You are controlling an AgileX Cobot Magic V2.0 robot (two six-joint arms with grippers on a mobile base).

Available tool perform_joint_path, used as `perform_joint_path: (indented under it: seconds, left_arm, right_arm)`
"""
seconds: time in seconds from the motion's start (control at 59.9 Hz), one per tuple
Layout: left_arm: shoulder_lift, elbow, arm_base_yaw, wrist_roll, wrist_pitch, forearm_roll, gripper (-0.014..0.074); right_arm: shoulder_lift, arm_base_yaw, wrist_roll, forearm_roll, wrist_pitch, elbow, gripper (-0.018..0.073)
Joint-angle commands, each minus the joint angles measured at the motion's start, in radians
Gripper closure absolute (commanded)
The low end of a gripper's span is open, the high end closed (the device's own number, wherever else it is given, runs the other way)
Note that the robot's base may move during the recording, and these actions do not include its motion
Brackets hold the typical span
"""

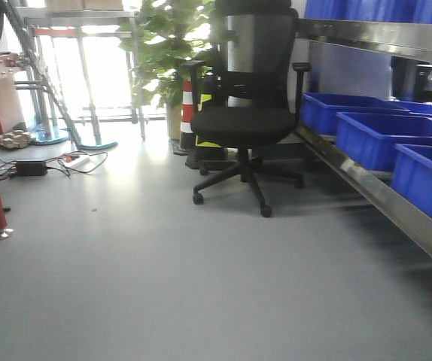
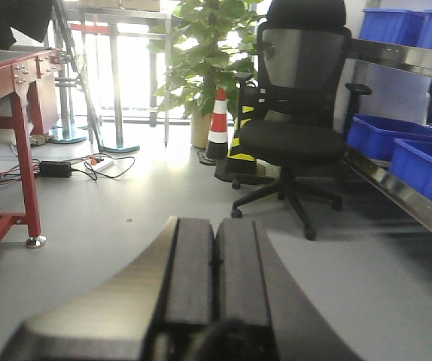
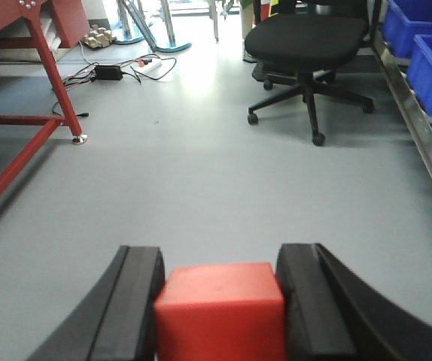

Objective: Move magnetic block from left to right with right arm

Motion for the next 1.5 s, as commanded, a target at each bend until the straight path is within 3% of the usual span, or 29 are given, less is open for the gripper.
perform_joint_path:
  seconds: [0.0,1.486]
  left_arm:
    - [-0.015,0.009,-0.005,-0.007,-0.093,0.0,0.0713]
    - [-0.015,0.009,-0.003,-0.007,-0.093,0.0,0.0713]
  right_arm:
    - [0.007,0.0,-0.01,-0.018,-0.084,-0.026,0.0386]
    - [0.007,0.0,-0.01,-0.018,-0.084,-0.026,0.0386]
